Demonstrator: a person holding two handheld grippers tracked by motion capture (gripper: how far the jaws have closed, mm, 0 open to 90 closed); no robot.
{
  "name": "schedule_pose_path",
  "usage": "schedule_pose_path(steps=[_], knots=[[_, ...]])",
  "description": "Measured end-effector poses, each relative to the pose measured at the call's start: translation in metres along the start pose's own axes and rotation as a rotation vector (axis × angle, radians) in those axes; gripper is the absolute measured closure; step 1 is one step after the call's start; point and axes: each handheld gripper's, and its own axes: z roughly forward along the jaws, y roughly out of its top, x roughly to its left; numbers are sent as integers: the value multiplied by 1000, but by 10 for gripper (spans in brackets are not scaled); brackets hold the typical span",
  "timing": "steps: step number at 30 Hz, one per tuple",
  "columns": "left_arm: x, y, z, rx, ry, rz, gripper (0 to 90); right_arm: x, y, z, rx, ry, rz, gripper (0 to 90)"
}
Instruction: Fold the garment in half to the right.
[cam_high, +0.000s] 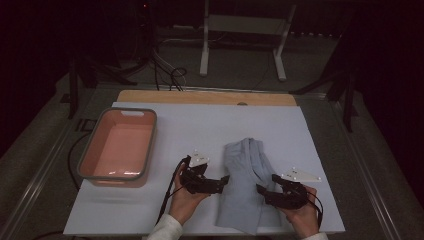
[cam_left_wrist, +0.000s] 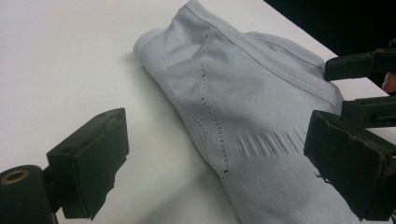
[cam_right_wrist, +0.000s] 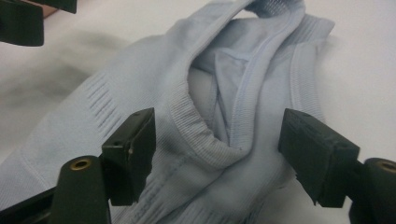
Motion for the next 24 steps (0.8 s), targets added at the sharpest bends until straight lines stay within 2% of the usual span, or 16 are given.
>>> schedule_pose_path(steps=[11,16,17,20,24], knots=[[-1,-3,2,5,-6,2,76,0,1,8,47,46,22,360],[0,-5,3,7,-8,-3,76,-1,1,9,64,46,32,499],[0,-5,3,7,-8,-3,76,-1,1,9,64,46,32,499],[0,-5,3,6,-10,-3,76,-3,0,8,77,44,40,600],[-1,-5,4,6,-14,-5,76,-2,0,9,86,46,33,694]])
